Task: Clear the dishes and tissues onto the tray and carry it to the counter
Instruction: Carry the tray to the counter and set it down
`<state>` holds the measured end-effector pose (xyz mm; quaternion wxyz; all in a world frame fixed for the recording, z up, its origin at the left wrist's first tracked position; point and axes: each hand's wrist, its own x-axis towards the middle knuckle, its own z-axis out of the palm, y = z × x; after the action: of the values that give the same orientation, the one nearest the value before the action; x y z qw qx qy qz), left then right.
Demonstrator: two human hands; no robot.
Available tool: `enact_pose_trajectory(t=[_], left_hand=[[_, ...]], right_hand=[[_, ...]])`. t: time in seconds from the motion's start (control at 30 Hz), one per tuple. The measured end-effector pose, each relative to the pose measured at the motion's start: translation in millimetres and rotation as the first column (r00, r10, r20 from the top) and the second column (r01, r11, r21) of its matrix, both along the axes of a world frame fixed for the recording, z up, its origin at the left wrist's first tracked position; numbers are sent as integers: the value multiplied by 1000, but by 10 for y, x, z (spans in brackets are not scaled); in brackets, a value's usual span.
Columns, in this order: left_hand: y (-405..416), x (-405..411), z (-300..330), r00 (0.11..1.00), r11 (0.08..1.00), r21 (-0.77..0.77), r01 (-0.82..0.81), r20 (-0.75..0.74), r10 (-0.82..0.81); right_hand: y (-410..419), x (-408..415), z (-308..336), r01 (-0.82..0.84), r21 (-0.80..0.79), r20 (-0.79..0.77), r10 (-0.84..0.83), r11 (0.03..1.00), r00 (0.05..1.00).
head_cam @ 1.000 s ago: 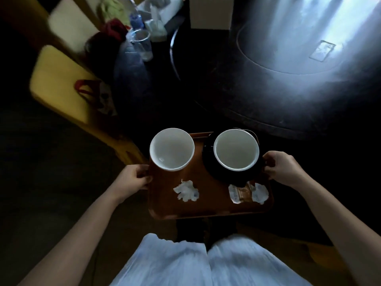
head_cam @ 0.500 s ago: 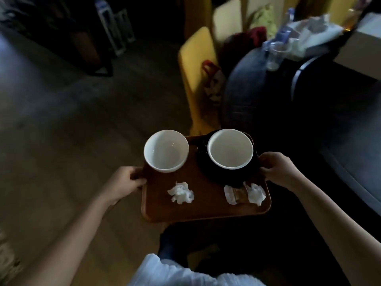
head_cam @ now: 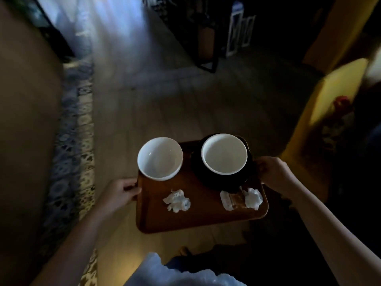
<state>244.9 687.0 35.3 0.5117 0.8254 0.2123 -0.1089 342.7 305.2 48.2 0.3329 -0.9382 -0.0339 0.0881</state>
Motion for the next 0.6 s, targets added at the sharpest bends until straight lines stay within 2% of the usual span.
enact_pose_trajectory(t=[0.2, 0.3, 0.6], left_hand=[[767, -9, 280, 994, 991, 78, -106, 28, 104], [1031, -40, 343, 983, 981, 65, -182, 44, 180], [1284, 42, 346, 902, 894, 121, -431, 53, 428]], right_hand=[[1029, 610, -4, -138, 37, -60, 140, 990, 988], [1450, 863, 11, -205, 30, -69, 206, 978, 976], [2279, 1667, -2, -473, 39, -70, 475, 880, 877]])
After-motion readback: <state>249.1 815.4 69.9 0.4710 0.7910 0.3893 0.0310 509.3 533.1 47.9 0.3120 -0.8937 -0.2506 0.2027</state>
